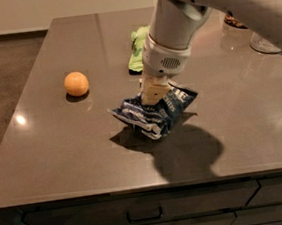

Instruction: Move blue chip bag near orange

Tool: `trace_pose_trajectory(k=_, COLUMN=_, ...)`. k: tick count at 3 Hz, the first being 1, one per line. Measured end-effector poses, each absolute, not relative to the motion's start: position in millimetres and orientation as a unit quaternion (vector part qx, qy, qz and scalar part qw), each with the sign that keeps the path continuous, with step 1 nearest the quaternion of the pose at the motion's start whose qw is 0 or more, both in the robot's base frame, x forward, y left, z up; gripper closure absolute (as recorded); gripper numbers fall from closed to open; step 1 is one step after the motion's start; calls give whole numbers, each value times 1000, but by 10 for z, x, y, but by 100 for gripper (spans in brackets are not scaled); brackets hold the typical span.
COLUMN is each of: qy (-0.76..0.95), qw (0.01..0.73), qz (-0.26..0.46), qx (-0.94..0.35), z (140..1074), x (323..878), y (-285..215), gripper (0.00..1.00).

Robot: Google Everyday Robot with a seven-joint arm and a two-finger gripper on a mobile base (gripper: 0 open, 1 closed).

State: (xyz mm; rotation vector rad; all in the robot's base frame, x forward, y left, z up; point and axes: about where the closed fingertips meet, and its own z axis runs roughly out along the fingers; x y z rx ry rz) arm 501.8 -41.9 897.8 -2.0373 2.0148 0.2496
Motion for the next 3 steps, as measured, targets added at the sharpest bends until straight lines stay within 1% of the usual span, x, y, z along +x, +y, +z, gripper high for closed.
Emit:
trace_pose_trajectory(k=1, qy=680, qw=157, qz=100, qx=-710, z=9096, x=5296, y=-101, gripper=100)
trace_pose_trajectory(k=3, qy=663, qw=185, qz=109, qx=-717, z=9169, x=5636, y=304, gripper=100)
